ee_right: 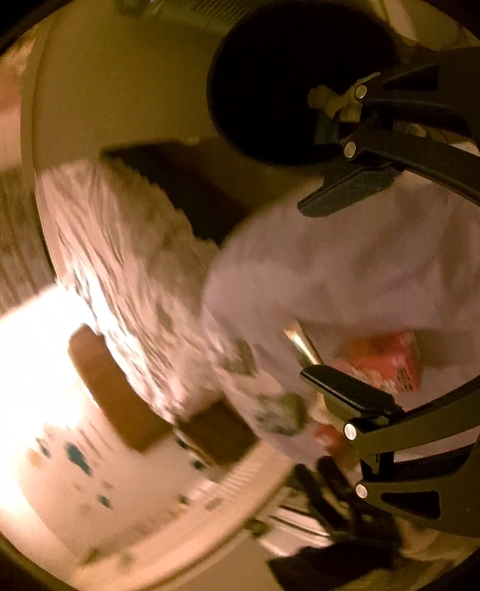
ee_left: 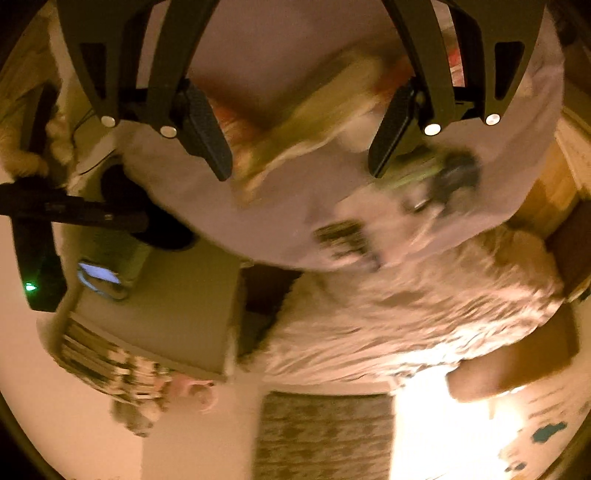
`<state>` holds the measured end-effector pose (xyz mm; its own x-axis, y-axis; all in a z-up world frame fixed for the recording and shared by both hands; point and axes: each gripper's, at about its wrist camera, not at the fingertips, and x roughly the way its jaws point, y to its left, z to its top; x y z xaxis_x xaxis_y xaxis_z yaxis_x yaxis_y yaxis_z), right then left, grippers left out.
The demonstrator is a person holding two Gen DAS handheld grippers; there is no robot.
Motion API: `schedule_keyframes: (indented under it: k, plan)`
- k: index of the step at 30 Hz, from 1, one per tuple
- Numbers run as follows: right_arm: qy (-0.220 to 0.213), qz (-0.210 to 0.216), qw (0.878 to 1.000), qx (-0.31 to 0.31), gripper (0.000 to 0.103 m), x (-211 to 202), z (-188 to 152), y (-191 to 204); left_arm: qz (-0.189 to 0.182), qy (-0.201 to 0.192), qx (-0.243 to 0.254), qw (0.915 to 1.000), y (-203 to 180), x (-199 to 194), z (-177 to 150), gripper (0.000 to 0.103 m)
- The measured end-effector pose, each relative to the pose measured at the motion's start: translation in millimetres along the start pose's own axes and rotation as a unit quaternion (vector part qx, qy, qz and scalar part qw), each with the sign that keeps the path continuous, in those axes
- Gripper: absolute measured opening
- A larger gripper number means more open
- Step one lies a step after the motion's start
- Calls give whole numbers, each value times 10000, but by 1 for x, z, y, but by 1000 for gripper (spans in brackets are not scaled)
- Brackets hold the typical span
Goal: Collect trash
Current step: 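Grasp the red juice box with left tool while right tool grasps gold foil wrapper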
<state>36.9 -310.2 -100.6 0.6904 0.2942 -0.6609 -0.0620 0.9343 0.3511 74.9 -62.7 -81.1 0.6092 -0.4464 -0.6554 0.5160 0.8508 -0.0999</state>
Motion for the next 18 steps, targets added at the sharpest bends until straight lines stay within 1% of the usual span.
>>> schedule_keyframes:
  k: [3,5,8,11,13,16,17,18]
  plan:
    - [376,197,9985,-349,82,18,-5,27,76,336,-38,9994,39,-1,-18,75]
    - [648,327,9957,-575,82,31,-10,45,41,458,-60,9989,57,-1,-26,75]
    - [891,403,9918,-818,81,43,-17,62,-197,641,-186,9976,84,1,-36,75]
    - [999,432,9900,-892,82,53,-20,71,-462,816,-279,9952,102,9,-44,75]
    - [1054,464,9907,-723,81,58,-17,68,-591,895,-358,9936,110,16,-46,75]
    - [1166,755,9903,5,82,73,-3,52,-728,940,-470,9918,113,20,-49,75]
    - [1225,788,9889,289,82,80,3,45,-793,966,-500,9909,115,21,-50,75]
    - [1277,730,9882,429,82,87,7,43,-859,983,-504,9902,115,22,-50,75]
